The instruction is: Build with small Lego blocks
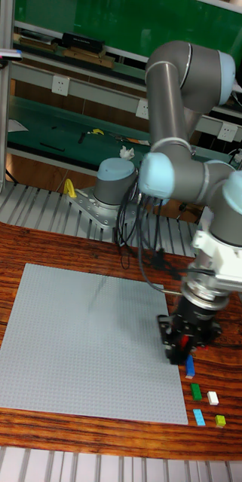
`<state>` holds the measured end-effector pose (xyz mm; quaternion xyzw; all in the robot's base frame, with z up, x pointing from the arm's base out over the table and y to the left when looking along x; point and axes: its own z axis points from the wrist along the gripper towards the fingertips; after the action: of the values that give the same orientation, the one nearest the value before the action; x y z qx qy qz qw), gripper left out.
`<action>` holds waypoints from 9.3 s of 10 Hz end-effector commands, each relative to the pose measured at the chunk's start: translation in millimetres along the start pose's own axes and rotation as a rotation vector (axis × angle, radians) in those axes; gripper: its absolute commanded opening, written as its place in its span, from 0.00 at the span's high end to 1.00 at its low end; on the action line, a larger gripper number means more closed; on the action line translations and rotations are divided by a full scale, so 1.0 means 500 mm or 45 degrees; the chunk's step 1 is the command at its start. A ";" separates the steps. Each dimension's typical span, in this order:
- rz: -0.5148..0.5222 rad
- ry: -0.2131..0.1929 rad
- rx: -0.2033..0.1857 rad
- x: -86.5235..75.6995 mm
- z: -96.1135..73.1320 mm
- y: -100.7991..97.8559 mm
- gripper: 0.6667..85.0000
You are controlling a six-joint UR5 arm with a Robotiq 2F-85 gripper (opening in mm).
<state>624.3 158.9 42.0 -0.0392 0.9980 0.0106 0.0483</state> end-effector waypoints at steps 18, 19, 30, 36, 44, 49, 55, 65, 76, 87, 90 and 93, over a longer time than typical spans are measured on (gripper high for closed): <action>0.032 -0.070 0.006 -0.057 0.058 -0.131 0.99; 0.026 -0.066 0.006 -0.056 0.058 -0.131 0.99; 0.054 -0.046 -0.070 -0.051 0.088 -0.142 0.99; 0.000 -0.036 -0.060 -0.046 0.063 -0.154 0.50; 0.002 -0.020 -0.077 -0.042 0.059 -0.144 0.49; 0.015 0.010 -0.103 -0.034 0.042 -0.138 0.99; -0.006 -0.029 -0.117 -0.062 0.048 -0.110 0.99; -0.167 -0.038 -0.065 -0.048 0.047 -0.162 0.99; -0.124 -0.040 -0.115 -0.043 0.047 -0.141 0.99; -0.163 -0.006 0.004 -0.013 0.046 -0.218 0.99; -0.157 -0.001 0.022 -0.013 0.040 -0.230 0.99; -0.149 -0.017 0.026 -0.016 0.043 -0.232 0.99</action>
<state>642.0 44.6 18.9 -0.1037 0.9933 -0.0057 0.0510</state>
